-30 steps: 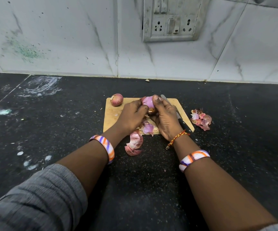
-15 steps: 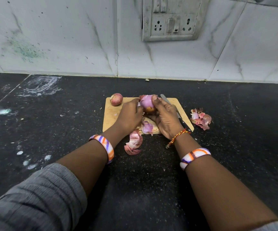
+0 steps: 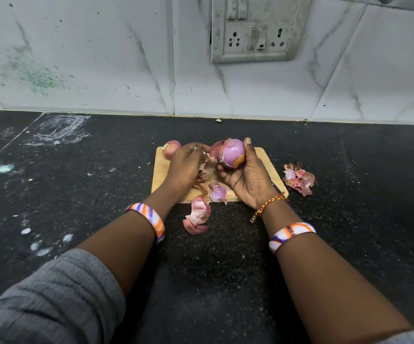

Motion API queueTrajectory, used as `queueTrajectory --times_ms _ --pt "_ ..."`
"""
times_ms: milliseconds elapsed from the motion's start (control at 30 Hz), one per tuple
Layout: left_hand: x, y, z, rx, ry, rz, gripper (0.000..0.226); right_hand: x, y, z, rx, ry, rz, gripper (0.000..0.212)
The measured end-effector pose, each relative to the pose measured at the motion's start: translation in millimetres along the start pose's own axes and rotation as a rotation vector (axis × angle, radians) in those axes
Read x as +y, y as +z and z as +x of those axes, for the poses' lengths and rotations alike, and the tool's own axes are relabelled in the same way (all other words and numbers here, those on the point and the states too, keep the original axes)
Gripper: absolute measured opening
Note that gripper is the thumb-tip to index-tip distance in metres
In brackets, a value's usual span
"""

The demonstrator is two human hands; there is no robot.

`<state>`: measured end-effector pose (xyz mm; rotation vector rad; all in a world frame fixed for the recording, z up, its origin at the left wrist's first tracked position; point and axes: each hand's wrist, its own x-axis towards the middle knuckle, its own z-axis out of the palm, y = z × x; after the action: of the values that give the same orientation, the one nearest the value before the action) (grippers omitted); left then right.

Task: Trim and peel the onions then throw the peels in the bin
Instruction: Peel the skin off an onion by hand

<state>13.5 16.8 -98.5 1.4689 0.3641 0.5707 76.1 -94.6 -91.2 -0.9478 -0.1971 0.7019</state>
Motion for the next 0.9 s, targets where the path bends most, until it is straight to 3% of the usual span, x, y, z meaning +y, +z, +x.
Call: queueTrajectory --times_ms 100,167,267,333,433,667,833,900 --pt "1.8 1.9 -4.9 -0.113 0.051 0.021 0.006 0.8 -3.6 1.0 -0.083 -0.026 0.007 0.035" --pt "-3.5 0.5 -3.6 -0.144 0.118 0.119 0.028 -0.3 -4.2 0.1 -0.14 -0.042 -0.011 0.032" --pt "-6.9 0.5 -3.2 -0.084 0.201 0.216 0.036 -1.0 -2.7 -1.3 -0.154 -0.065 -0.048 0.054" --pt "-7.0 1.3 -3.3 -0.072 0.233 0.258 0.021 0.8 -3.5 0.3 -0.163 -0.086 -0.057 0.068" --pt "-5.7 2.3 -5.4 -0.085 0.301 0.319 0.006 3.1 -5.8 1.6 -0.165 -0.105 -0.055 0.073" --pt "-6.8 2.5 -5.1 -0.031 0.315 0.359 0.027 4.3 -4.5 -0.5 -0.142 -0.138 -0.127 0.056" --pt "-8.6 -1.5 -1.4 0.026 0.218 0.311 0.016 0.2 -0.2 -3.3 -0.071 -0.108 -0.295 0.018" --pt "-8.5 -2.6 -0.2 0.042 0.187 0.282 0.01 -0.5 1.8 -4.2 -0.031 -0.057 -0.243 0.022"
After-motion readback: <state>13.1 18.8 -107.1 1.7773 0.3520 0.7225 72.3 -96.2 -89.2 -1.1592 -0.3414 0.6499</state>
